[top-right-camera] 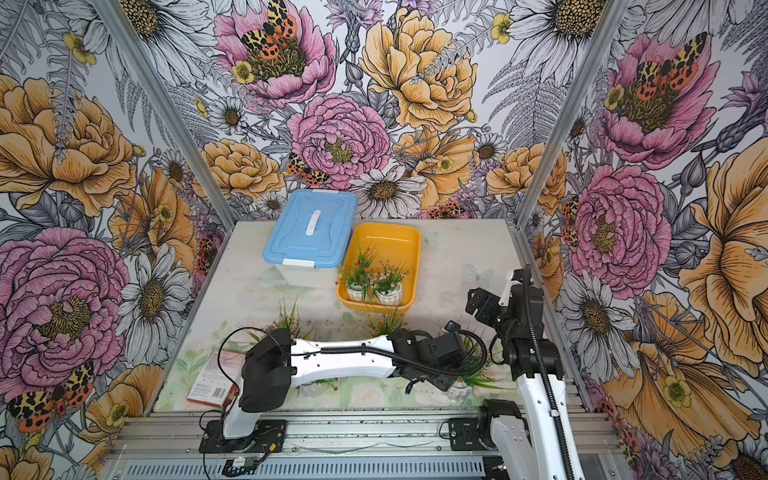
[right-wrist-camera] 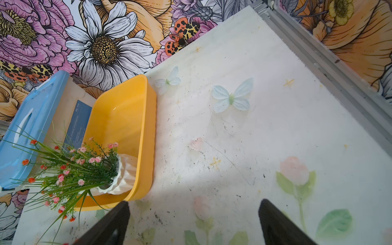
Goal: Put the potted gypsophila into the storage box
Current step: Pick up the baby's breath potted plant from the center of the board.
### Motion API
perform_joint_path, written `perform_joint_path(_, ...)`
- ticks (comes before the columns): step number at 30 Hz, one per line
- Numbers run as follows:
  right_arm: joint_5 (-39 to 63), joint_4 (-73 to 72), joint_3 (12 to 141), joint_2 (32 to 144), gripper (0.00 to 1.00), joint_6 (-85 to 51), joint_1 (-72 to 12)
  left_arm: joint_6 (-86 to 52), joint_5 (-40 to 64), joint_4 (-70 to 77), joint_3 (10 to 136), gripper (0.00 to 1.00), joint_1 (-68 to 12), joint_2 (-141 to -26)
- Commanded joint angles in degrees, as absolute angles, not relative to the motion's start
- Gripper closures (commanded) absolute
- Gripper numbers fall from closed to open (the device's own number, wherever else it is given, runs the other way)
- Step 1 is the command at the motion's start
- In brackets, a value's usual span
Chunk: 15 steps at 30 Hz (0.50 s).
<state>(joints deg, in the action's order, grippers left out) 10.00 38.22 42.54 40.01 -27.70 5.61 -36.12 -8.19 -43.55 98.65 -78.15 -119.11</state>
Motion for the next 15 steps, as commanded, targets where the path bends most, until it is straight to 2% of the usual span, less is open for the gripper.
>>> perform_joint_path(1, 10.63, 39.64, 42.34, 38.63, 0.05, -26.37, 5.98, -37.87, -11.59, -43.65, 99.92, 0.43, -77.78, -119.92)
perform_joint_path(15, 9.63, 41.12, 42.37, 37.92, 0.05, -24.35, 6.13, -38.70, -15.56, -45.15, 103.27, 0.59, -78.92, -123.84)
